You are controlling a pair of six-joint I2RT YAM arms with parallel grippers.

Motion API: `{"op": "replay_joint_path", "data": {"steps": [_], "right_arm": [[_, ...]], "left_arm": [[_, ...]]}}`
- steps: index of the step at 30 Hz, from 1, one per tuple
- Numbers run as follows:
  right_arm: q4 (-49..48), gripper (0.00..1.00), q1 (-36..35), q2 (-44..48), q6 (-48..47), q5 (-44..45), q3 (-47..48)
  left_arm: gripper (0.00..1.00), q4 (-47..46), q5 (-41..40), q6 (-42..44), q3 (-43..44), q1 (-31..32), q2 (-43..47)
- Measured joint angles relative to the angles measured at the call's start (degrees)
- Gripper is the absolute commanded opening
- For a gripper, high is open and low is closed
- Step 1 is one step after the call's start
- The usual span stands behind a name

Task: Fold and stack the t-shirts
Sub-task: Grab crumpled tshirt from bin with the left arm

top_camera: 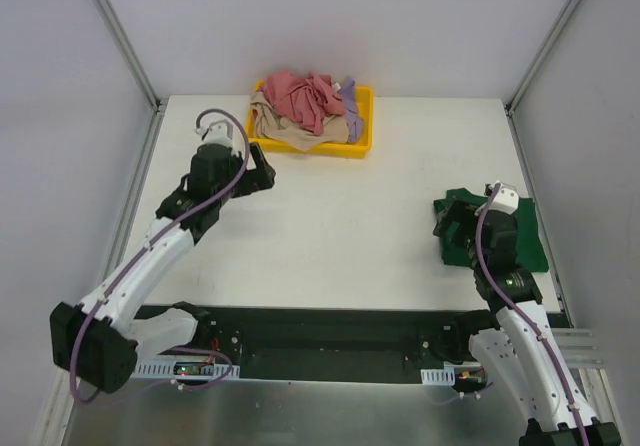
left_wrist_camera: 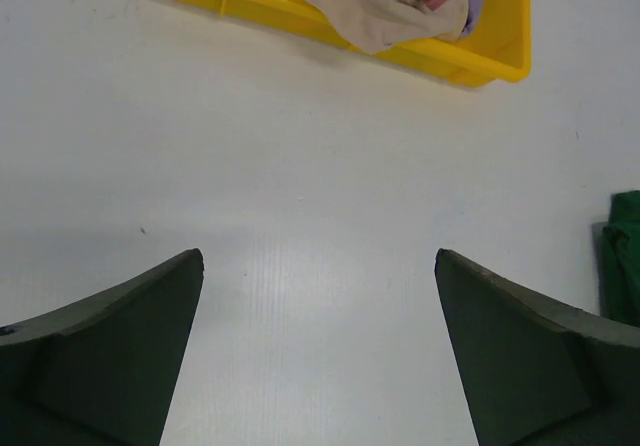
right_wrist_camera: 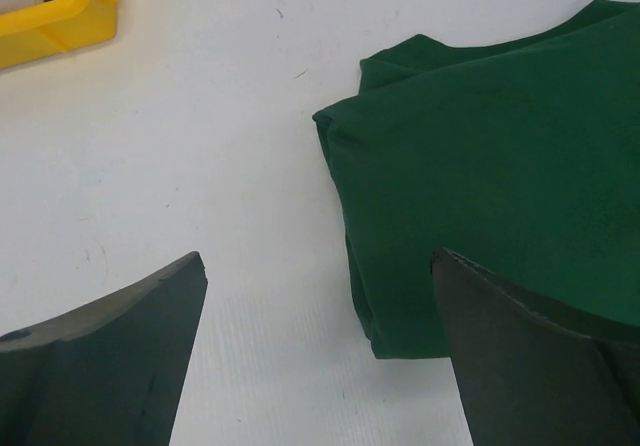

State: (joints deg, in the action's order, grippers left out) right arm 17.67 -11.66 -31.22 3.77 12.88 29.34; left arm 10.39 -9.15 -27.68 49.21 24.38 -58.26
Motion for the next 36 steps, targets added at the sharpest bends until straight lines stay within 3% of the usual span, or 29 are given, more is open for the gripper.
{"op": "replay_joint_path", "data": {"steps": [5, 7, 14, 16, 20, 21, 23, 24, 31, 36], "right_arm": [[0.2, 0.96, 0.0, -0.9, -0.4, 1.2, 0.5], [-0.2, 0.96, 0.0, -0.9, -0.9, 1.1, 0.4], [-0.7, 0.96, 0.0, -1.2, -1.9, 1.8, 0.4], [-0.7, 0.96, 0.0, -1.4, -2.1, 1.9, 0.4], [-0.7, 0.96, 0.0, -1.9, -2.4, 2.3, 0.4], [-0.7, 0.96, 0.0, -2.1, -2.5, 2.4, 0.4], [-0.7, 0.96, 0.0, -2.3, -2.6, 2.6, 0.4], [-0.6, 0.96, 0.0, -2.4, -2.6, 2.7, 0.4], [-0.3, 0.96, 0.0, -1.9, -2.8, 2.8, 0.4], [-0.3, 0.96, 0.0, -0.8, -2.8, 2.8, 0.4]], "left_arm": [[0.99, -0.1, 8.8, 0.0, 16.6, -7.1, -18.8], [0.95, -0.5, 11.1, 0.1, 24.7, -8.2, -27.1], [0.94, 0.9, 19.5, 1.6, 62.6, -8.7, -61.2], [0.87, 3.0, 19.3, 1.8, 73.2, -8.7, -69.8], [0.56, 5.2, 19.4, 0.9, 84.1, -8.7, -81.2], [0.47, 5.9, 19.5, 0.5, 85.7, -8.7, -83.2], [0.11, 6.8, 19.5, 0.1, 87.8, -8.7, -86.1], [0.0, 6.9, 19.5, -0.4, 88.0, -8.7, -86.7], [0.0, 8.0, 20.3, -0.1, 89.1, -8.2, -85.7], [0.0, 8.8, 21.8, 2.5, 89.1, -5.9, -79.9]]}}
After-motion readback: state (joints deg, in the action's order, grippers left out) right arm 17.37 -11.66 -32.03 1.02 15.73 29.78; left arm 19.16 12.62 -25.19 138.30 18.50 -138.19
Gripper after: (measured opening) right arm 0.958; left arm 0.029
